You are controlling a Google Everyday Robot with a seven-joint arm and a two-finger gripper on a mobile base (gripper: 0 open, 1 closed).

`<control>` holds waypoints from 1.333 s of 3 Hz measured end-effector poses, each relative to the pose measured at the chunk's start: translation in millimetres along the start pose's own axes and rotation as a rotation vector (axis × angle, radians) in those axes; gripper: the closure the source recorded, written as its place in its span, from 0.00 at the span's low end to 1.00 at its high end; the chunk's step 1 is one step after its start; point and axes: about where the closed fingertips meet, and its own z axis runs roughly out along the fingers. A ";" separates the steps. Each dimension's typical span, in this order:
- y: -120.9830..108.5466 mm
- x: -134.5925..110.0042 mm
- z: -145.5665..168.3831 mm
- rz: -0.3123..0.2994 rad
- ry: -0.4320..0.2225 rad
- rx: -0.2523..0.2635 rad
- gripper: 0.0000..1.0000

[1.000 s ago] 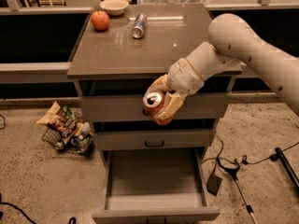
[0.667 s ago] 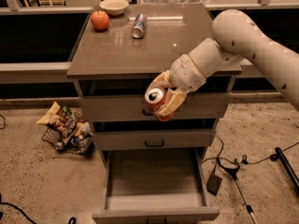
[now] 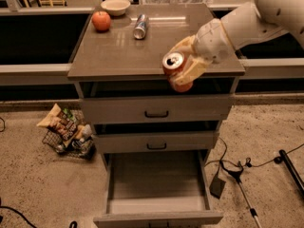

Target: Pick coke can from bottom drawer and place on counter

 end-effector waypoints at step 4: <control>-106.9 34.2 -33.0 0.216 -0.111 0.247 1.00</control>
Offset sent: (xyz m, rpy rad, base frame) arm 0.0292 -0.0300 0.0264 0.1103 0.0086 -0.1416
